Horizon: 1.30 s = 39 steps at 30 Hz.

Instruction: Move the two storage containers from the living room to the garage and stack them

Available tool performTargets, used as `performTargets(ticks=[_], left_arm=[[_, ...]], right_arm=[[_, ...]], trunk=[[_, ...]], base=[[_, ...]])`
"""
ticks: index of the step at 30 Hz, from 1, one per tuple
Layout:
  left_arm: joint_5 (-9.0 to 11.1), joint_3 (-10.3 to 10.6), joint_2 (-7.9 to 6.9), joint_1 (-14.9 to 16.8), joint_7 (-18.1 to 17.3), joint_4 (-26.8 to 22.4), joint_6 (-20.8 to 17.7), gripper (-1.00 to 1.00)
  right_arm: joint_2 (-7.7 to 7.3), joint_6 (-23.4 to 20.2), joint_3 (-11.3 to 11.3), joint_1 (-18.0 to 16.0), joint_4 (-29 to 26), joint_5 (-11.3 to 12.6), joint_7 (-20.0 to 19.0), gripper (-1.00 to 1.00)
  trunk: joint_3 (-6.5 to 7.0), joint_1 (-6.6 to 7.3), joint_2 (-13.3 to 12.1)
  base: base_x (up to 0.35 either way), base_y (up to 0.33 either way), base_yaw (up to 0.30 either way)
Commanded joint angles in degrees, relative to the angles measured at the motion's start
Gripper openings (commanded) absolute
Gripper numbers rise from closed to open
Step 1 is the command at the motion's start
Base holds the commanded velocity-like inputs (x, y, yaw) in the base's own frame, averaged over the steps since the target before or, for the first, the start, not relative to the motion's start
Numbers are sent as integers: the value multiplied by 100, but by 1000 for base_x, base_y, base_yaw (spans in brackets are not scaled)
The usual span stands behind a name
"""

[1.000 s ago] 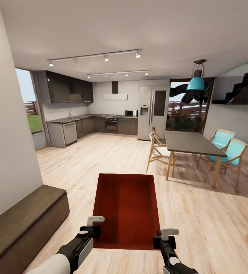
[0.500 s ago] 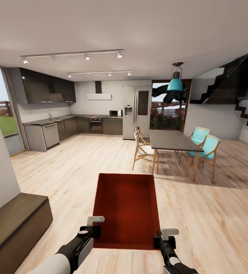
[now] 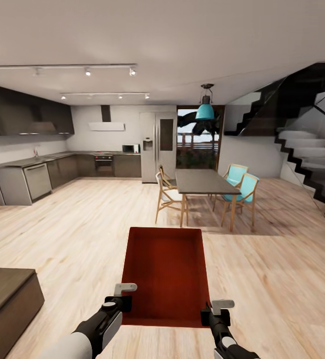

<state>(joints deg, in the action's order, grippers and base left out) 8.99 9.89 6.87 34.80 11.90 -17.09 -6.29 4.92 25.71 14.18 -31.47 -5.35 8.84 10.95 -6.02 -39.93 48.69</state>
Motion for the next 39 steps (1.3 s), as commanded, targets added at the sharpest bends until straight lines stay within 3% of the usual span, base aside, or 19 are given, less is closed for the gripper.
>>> performTargets(ticks=[1, 39], left_arm=[[59, 13, -10, 1, 66, 4, -39, -100], [59, 13, -10, 1, 67, 9, -39, -100]], right_arm=[[0, 215, 32, -8, -6, 39, -5, -100], [0, 215, 32, -8, -8, 39, -5, -100]], trunk=[[-9, -1, 8], [-9, -1, 8]], base=[[0, 0, -282], [0, 0, -282]])
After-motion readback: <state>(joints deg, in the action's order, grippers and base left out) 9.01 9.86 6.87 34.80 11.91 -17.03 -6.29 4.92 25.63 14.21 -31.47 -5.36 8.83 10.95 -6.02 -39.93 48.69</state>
